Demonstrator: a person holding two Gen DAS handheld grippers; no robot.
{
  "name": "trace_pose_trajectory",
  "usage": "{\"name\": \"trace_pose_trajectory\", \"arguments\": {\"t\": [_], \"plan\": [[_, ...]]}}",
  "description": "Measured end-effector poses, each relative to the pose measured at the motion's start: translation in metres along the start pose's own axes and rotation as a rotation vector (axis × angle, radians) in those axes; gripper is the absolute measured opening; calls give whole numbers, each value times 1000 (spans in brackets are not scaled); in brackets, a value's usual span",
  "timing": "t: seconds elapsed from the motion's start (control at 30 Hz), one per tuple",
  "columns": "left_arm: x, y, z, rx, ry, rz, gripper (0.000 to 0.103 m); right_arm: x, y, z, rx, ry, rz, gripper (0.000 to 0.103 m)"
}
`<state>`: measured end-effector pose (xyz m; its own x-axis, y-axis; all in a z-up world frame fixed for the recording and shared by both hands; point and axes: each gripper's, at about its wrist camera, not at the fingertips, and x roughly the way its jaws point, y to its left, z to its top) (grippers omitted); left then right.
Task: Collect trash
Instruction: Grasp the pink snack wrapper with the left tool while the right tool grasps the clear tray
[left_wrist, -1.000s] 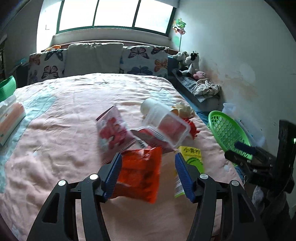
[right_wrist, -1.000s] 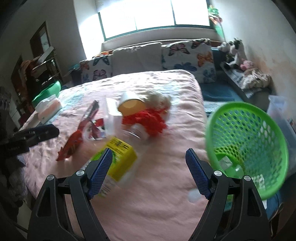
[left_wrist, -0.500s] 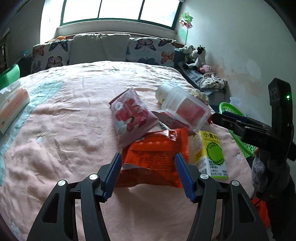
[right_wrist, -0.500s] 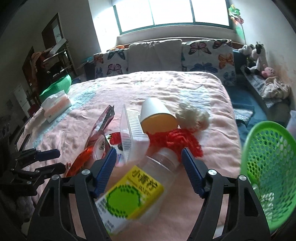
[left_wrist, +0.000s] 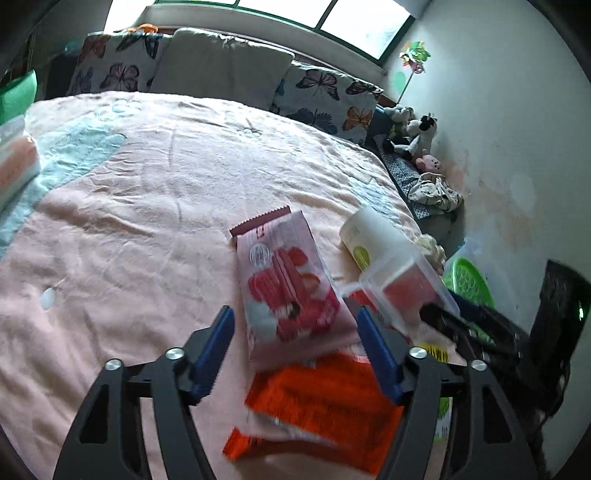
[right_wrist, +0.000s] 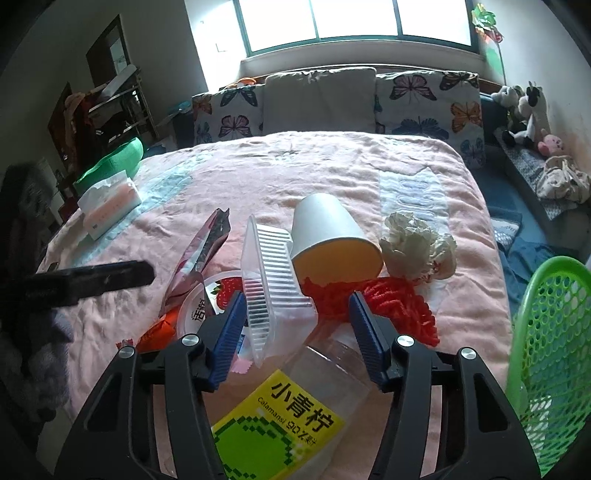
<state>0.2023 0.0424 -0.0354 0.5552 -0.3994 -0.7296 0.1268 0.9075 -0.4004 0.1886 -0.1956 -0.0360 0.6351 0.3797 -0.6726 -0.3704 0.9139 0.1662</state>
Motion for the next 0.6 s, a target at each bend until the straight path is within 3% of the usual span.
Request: {"name": "trace_pose_trajectory", "arguments": {"t": [0.33, 0.6], "plan": [[36, 6, 31, -39, 48, 47, 80, 9, -5, 2, 11, 24, 24, 41], [55, 15, 38, -87, 90, 17, 81, 9, -6, 2, 20, 20, 38, 27]]}}
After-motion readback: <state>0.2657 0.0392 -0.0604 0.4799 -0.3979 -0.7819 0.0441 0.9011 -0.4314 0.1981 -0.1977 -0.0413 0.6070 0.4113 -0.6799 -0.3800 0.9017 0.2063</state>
